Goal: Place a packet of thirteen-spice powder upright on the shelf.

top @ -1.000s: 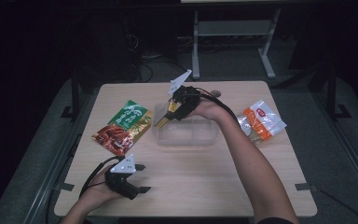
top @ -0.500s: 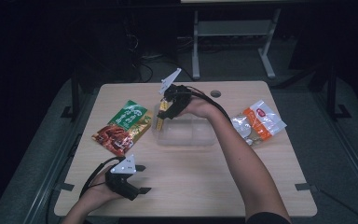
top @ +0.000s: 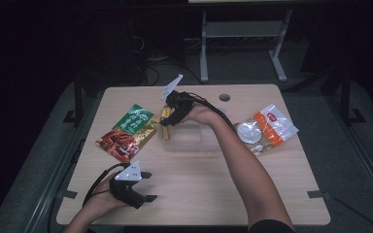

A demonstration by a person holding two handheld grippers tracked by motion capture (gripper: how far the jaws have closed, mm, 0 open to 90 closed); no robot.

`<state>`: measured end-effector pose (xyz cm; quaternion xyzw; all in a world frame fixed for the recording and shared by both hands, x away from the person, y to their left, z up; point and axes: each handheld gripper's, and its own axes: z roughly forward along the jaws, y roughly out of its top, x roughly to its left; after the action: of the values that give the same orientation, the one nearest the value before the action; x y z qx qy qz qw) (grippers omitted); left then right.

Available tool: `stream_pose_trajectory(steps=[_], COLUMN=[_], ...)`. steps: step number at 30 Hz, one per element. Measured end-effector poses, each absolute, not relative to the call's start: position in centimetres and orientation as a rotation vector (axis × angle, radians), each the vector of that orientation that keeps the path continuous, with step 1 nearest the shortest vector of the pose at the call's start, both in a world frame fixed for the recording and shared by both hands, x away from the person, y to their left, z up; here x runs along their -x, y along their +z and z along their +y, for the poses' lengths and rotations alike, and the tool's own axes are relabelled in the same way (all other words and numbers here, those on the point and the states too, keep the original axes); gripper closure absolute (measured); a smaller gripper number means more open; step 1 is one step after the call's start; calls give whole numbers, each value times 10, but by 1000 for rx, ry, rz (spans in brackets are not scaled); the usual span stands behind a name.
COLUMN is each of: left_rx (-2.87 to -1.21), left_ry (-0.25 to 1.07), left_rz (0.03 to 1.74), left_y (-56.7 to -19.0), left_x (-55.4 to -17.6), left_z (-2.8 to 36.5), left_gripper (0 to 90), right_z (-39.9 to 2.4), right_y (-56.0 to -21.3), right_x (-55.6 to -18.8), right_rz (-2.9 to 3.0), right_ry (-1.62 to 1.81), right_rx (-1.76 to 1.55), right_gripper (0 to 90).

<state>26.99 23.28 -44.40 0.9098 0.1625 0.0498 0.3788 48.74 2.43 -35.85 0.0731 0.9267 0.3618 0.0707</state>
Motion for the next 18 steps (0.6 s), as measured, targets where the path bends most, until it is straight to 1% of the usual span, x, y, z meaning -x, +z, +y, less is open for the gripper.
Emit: stream_pose_trajectory(steps=[8, 12, 18], left_rx=[-2313, -2305, -2291], left_ry=[111, 101, 100], left_rz=[427, 440, 456], left_y=[-445, -444, -444], left_x=[-271, -271, -272], left_z=[233, 234, 236], left_gripper=[205, 199, 196], right_z=[29, 27, 15], right_y=[-375, -373, -359], right_x=[-493, -494, -488], right_rz=[2790, 2776, 2745], right_ry=[1134, 1151, 1178], right_rx=[-275, -307, -334], right_gripper=[305, 238, 173])
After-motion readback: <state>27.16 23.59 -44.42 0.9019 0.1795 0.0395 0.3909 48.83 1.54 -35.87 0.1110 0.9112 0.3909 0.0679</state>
